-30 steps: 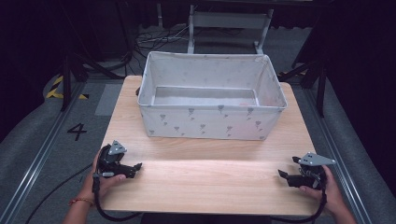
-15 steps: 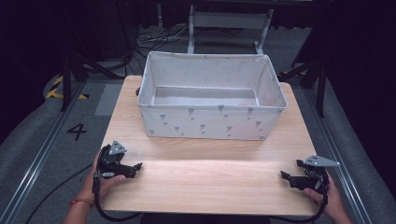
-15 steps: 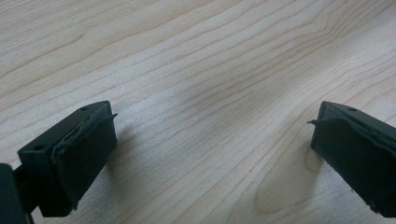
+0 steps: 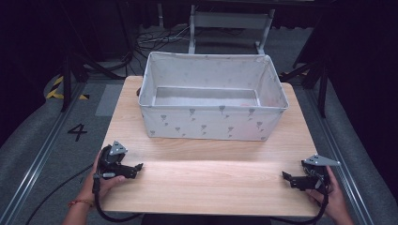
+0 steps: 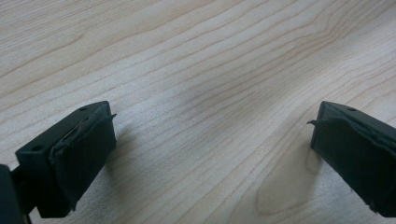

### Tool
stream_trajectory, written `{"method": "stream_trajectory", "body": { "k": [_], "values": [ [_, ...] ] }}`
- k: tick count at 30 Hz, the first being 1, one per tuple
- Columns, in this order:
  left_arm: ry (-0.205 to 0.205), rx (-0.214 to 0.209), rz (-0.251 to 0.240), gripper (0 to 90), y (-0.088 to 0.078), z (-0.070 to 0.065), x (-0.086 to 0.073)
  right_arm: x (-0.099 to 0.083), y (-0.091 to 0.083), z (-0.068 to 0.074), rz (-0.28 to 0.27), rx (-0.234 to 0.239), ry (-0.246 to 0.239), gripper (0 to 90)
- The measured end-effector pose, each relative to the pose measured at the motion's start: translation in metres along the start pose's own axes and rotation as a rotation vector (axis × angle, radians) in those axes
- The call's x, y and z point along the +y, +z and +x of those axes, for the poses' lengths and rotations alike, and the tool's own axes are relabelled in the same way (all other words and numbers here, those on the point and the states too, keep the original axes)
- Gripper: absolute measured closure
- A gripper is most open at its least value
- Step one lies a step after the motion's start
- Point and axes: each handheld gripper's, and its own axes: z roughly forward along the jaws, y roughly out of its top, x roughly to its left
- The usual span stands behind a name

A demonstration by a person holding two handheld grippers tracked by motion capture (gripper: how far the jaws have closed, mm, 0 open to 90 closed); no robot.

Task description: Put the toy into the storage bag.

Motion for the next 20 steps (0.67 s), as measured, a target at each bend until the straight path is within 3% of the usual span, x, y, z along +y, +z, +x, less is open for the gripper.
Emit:
{"method": "stream_trajectory", "body": {
  "k": [20],
  "values": [
    [0.000,0.003,0.005,0.2,-0.0001,-0.0002,0.0004,0.0003,0.0005,-0.0002,0.009,-0.006,0.009,0.4]
  ]
}}
